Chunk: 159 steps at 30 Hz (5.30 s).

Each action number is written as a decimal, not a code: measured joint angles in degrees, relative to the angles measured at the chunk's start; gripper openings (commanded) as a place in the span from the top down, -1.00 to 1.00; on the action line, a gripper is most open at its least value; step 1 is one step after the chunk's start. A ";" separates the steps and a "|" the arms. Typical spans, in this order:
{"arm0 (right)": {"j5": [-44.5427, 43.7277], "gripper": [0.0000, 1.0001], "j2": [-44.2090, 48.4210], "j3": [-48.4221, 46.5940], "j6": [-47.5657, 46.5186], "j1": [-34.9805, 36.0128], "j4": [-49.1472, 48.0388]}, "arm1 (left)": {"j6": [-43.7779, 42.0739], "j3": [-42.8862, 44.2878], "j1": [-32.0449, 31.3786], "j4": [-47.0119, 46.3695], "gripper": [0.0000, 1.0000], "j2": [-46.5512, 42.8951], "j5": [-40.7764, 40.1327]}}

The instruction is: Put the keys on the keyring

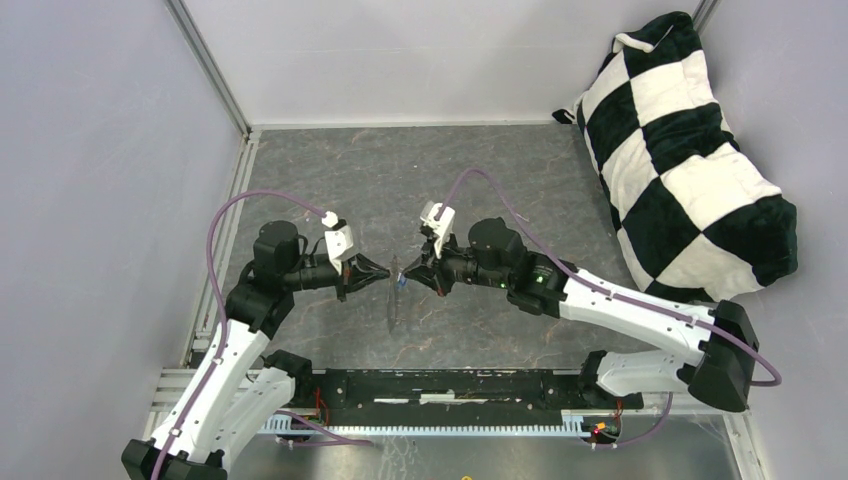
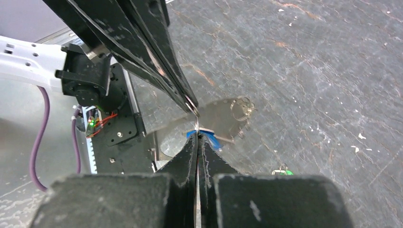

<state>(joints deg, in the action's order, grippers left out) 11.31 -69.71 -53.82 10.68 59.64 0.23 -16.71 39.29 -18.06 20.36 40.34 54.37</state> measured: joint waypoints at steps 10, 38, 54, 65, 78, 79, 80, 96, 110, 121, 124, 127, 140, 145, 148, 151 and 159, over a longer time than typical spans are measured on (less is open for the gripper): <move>-0.76 0.99 -4.42 -6.62 -0.04 2.23 6.51 | 0.66 0.00 0.00 -1.29 0.96 -0.02 -2.56; -2.56 0.99 -5.03 -7.45 0.92 2.62 4.57 | 0.59 -0.31 0.00 -0.52 0.96 -1.09 -3.30; -3.80 0.99 -5.03 -7.45 2.38 2.62 3.32 | 0.55 -0.31 0.00 0.55 0.96 -1.99 -3.30; -6.43 0.99 -5.03 -7.45 4.48 2.60 3.76 | 0.52 -0.31 0.00 0.55 0.96 -2.16 -3.30; -7.50 1.00 -5.03 -7.45 6.69 2.23 4.55 | 0.50 -0.31 0.00 0.55 0.96 -2.64 -3.30; -7.50 1.00 -5.03 -7.43 6.93 2.10 4.63 | 0.50 -0.31 0.00 0.55 0.96 -2.69 -3.30; -7.50 0.99 -5.03 -7.43 7.10 1.97 4.68 | 0.50 -0.31 0.00 0.55 0.96 -2.73 -3.30; -7.08 0.99 -5.03 -6.29 9.09 1.03 4.55 | 0.48 -0.35 0.00 0.37 0.96 -3.45 -3.30; -3.50 1.00 -5.03 -5.86 9.46 -0.11 4.26 | 0.61 -1.16 0.00 -2.21 0.96 -4.07 -2.58; 0.52 0.52 -4.98 -5.95 7.02 -1.36 7.26 | 3.13 -1.22 0.00 -6.05 0.96 -4.52 0.31; 1.01 0.39 -4.42 -5.97 5.42 -1.81 9.25 | 4.02 -1.22 0.00 -7.13 0.96 -4.63 1.62; 1.81 0.20 -2.64 -6.82 2.80 -2.12 11.67 | 5.01 -1.22 0.00 -7.41 0.96 -4.59 2.73; 11.89 0.00 5.05 -10.67 -12.09 -2.40 6.97 | 13.64 1.16 0.00 -10.45 0.96 -1.07 10.67; 17.40 0.00 4.76 -9.53 -15.26 -2.43 2.25 | 16.41 2.64 0.00 -11.76 0.96 -0.61 13.42; 19.37 0.01 4.79 -8.39 -16.11 -2.43 -0.22 | 17.51 3.45 0.00 -12.07 0.96 -0.59 14.23; 21.11 0.04 4.79 -7.50 -16.37 -2.43 -1.81 | 18.23 3.89 0.00 -12.20 0.96 -0.57 14.99; 22.62 0.08 4.81 -5.33 -16.33 -2.43 -4.09 | 18.34 4.33 0.00 -12.22 0.96 -0.39 15.30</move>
<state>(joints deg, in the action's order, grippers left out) 33.93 -64.90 -59.16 -5.65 57.21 -3.86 1.63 43.62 -18.06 8.14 39.94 69.67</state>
